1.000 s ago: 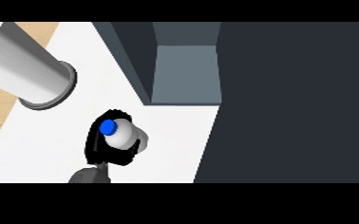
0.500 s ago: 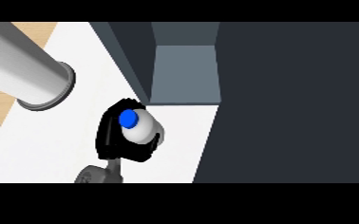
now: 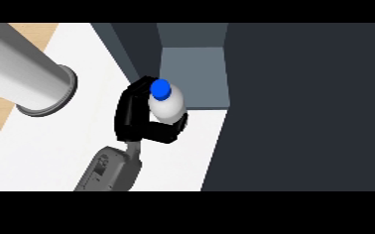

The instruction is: Pick up the bottled water, place it into the cabinet and close the cabinet

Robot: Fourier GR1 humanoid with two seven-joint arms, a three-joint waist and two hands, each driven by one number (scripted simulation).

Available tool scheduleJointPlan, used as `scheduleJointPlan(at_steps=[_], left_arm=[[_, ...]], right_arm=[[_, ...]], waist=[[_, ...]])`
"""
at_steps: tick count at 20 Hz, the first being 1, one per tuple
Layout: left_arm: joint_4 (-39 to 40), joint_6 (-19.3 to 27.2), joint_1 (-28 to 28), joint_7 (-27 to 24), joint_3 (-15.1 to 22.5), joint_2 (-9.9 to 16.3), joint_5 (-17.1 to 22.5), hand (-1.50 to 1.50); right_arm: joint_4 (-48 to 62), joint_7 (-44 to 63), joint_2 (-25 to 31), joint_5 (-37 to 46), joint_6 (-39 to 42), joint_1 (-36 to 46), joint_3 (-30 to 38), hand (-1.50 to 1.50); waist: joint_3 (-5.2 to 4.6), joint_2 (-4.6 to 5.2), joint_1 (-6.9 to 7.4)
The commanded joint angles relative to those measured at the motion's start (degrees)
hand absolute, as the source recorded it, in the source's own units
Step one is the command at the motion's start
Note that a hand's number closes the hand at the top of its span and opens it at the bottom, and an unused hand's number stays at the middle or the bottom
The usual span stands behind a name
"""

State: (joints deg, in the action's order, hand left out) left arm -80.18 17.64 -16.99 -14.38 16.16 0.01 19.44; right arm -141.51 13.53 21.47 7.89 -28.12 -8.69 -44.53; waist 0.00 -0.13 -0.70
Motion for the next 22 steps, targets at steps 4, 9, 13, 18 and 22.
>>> scheduleJointPlan(at_steps=[4,9,13,18,22], left_arm=[[5.9,10.4,-12.0,0.5,3.2,0.0,1.5,1.5],[7.8,10.7,-15.0,3.7,0.3,0.0,-1.8,1.5],[16.3,10.9,-23.3,4.7,-2.8,0.0,-2.6,1.5],[29.4,15.0,-31.0,1.3,-1.3,0.0,-2.3,1.5],[38.1,14.0,-36.4,-0.6,-6.1,0.0,-3.0,1.5]], right_arm=[[-6.1,3.5,1.0,2.4,1.0,-0.3,0.9,-1.5],[-6.4,-2.3,2.5,2.7,-0.1,-5.6,-1.5,-1.5],[-7.1,1.2,2.2,-0.7,1.5,-1.8,2.5,-1.5],[-6.9,3.1,1.4,2.7,0.6,-0.5,-0.8,-1.5],[-5.5,-1.7,2.0,0.3,0.8,-2.2,0.1,-1.5]], waist=[[-0.03,0.12,-0.19],[0.03,-0.04,-0.06],[0.02,0.09,-0.15],[-0.04,0.23,-1.12],[0.01,0.4,-1.41]])
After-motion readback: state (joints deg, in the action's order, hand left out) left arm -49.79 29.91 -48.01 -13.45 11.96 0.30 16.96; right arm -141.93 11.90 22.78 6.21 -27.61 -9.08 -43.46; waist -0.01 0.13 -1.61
